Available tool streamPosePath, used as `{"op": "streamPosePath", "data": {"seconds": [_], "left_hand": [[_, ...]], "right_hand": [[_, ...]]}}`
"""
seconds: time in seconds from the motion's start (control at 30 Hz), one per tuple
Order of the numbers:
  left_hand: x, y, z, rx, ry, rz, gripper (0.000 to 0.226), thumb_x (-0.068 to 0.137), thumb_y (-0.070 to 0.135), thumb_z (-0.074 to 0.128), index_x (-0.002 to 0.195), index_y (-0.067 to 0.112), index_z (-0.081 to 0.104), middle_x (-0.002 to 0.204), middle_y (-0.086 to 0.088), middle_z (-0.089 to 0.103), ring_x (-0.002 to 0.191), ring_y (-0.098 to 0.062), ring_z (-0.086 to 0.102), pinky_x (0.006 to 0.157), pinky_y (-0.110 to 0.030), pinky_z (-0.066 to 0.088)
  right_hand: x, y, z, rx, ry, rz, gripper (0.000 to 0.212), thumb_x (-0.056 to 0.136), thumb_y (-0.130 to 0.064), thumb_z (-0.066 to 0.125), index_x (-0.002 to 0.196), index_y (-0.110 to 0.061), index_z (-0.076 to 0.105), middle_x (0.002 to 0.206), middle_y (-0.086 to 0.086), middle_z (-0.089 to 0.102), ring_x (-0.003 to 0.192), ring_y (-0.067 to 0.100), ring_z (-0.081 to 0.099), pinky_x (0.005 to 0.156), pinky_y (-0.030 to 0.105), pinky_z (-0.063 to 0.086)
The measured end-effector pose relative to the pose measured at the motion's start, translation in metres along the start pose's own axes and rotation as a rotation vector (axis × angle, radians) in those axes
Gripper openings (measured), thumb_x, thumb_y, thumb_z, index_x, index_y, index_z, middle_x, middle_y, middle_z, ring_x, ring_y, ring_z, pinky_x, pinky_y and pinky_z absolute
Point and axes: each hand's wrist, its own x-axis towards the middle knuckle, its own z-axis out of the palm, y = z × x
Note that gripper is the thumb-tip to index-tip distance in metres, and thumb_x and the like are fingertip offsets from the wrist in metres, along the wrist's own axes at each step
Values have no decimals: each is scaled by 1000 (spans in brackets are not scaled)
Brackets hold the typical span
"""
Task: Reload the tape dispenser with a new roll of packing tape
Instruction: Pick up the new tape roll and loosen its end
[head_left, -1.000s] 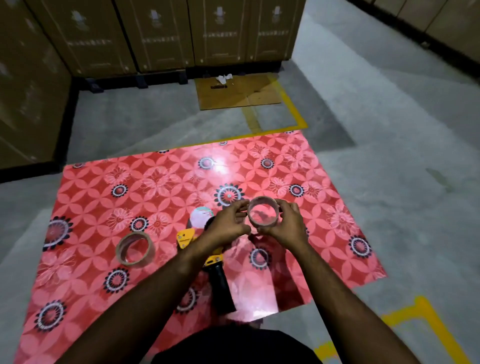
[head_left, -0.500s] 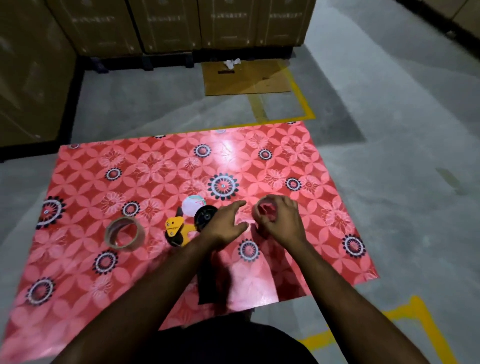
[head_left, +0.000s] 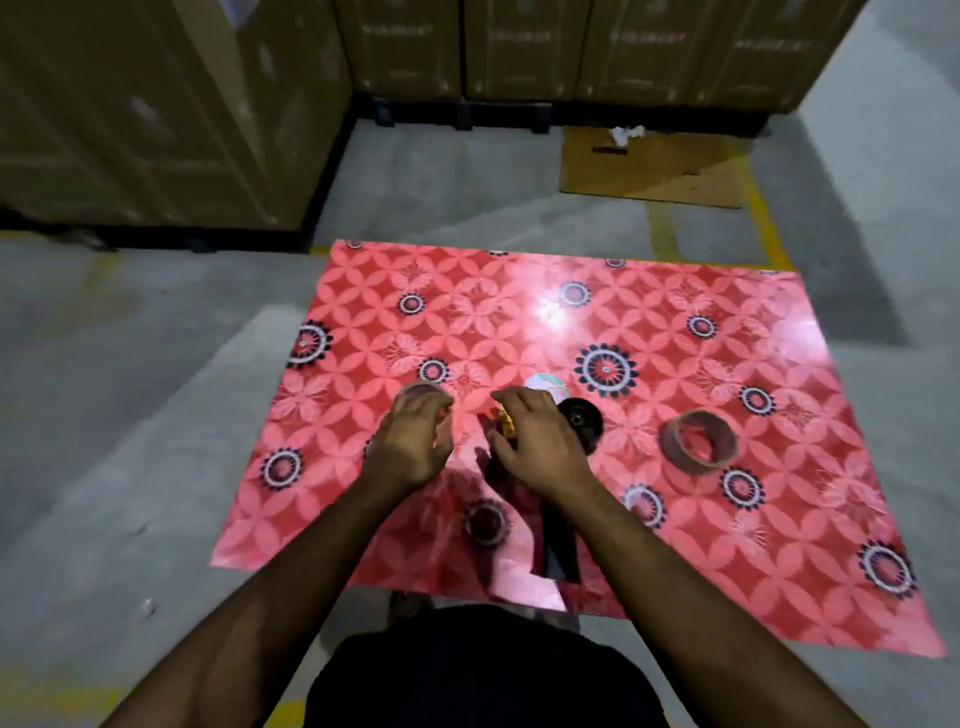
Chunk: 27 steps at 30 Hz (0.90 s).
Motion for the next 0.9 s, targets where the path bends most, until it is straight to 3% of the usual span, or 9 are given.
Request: {"op": "streamPosePath", "data": {"seconds": [0.13,0.27,0.37,0.47,0.53,0.63,0.77,0.83,0.9], "left_hand": [[-11,-38,-15,157,-19,-116,54,73,29,61,126,24,58,119,-2,60,110,-29,49,95,-42,44],[0,-49,-13,273,-159,-109,38,75,39,70,111,26,69,132,-7,48,121,-31,45,93,-39,45],[7,-53,-5,54,-146,-116,26,82,33,72,99,14,74,133,-11,46,116,-30,52,87,-31,43],[3,-52,-1,-260,-7,-179,16,78,21,79,91,13,75,131,-4,46,107,-21,58,83,-13,40],[-2,-43,1,-416,103,-241,16,75,23,84,88,17,78,127,3,47,101,-12,58,82,-1,38],[-6,-26,2,-568,174,-241,19,71,19,87,89,17,80,124,1,54,100,-10,61,84,-12,50],[-10,-10,-1,-739,183,-283,23,77,0,70,90,20,71,131,0,56,102,0,64,88,-26,57],[-10,-6,-8,-852,224,-379,21,74,11,62,86,28,61,131,7,59,109,-11,64,90,-39,55],[-8,-6,-16,-982,203,-427,25,73,30,63,97,34,59,130,12,59,116,-17,60,93,-50,50]], "right_hand": [[15,-33,19,-17,-72,-60,52,89,-31,62,137,-14,53,131,8,57,123,30,48,100,41,43],[23,-46,33,6,-127,-45,55,88,-25,60,142,-15,49,127,9,57,119,30,48,97,43,45],[24,-46,39,98,-153,-3,55,90,-22,60,143,-15,48,126,11,56,116,31,53,95,40,47],[21,-43,41,258,-86,127,55,93,-29,62,143,-14,45,133,10,55,112,28,60,95,37,49],[19,-44,39,412,-18,263,59,93,-39,64,143,-16,44,129,2,58,102,23,65,90,38,54],[22,-47,35,704,33,396,49,91,-37,69,133,-18,53,112,-1,69,92,24,69,82,49,57],[26,-42,29,893,32,370,35,91,-14,71,124,-12,60,112,10,72,105,28,69,91,58,53],[23,-37,24,871,-7,306,34,92,-10,69,124,-13,61,116,10,72,108,28,68,93,57,52],[19,-32,19,849,-41,255,35,92,-8,69,126,-9,61,119,9,71,111,25,68,96,52,53]]}}
